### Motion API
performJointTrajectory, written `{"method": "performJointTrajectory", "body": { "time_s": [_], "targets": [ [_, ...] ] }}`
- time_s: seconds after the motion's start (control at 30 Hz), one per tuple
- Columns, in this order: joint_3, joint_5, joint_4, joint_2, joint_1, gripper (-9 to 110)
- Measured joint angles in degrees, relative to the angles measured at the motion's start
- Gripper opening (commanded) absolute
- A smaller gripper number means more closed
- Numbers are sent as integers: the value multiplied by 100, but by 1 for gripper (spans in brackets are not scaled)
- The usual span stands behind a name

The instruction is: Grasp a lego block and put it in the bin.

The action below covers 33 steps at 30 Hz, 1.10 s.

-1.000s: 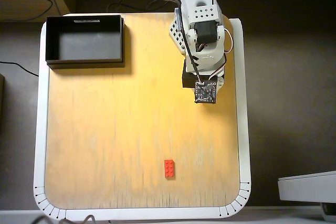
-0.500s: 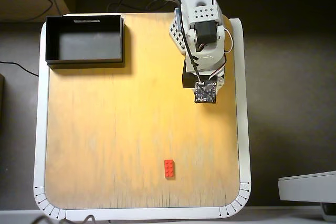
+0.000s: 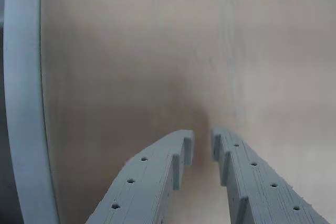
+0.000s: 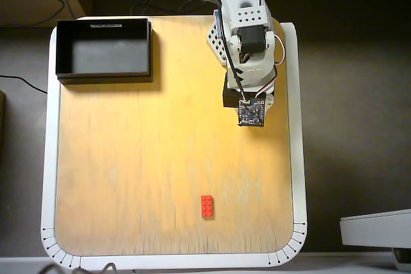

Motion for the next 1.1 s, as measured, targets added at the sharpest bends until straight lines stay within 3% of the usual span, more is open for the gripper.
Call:
{"method": "performJointTrajectory", "body": {
  "time_s": [0.67, 1.1],
  "targets": [
    [0, -255, 0, 0, -246, 0],
    [-18, 888, 0, 0, -167, 0]
  ]
}}
